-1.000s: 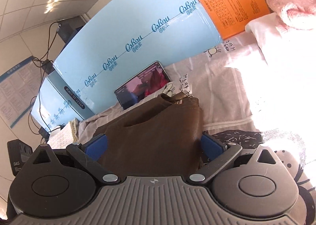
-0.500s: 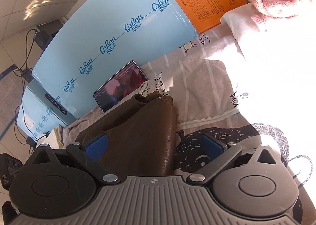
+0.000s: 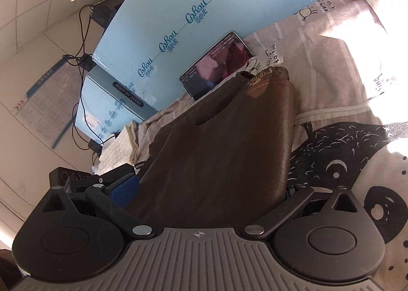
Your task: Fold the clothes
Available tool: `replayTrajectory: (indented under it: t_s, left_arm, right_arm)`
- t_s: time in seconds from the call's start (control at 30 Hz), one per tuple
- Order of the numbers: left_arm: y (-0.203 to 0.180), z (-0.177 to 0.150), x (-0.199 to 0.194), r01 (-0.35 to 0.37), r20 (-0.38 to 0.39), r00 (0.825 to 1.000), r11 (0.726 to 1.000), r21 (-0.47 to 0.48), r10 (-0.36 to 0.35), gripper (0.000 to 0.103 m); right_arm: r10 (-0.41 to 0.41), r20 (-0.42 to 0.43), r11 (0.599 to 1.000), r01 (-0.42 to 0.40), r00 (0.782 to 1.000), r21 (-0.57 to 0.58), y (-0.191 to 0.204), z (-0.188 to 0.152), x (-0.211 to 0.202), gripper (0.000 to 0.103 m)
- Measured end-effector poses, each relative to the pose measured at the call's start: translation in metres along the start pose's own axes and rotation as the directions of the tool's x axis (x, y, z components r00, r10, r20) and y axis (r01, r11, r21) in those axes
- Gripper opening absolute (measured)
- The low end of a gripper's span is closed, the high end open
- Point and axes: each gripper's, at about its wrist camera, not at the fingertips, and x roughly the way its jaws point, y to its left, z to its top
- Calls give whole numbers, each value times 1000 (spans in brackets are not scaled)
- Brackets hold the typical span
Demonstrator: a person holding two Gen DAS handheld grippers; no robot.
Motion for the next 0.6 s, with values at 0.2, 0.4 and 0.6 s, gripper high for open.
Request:
replayTrajectory:
  t_s: [0.2, 0.4, 0.6]
  left_arm:
    - [-6, -5, 5, -84, 23, 996, 992, 98, 82, 68]
    - [-7, -7, 0, -35, 60, 998, 992, 123, 27, 36]
    - [-29, -11, -1, 18, 83, 996, 992, 125, -28, 29]
  right_arm:
    - [-108, 39, 994, 108, 993, 7, -6, 0, 3, 46]
    - [-96, 89, 995, 93, 991, 32, -13, 0, -4, 29]
    - [-82, 151, 996, 74, 985, 59, -3, 4, -26, 18]
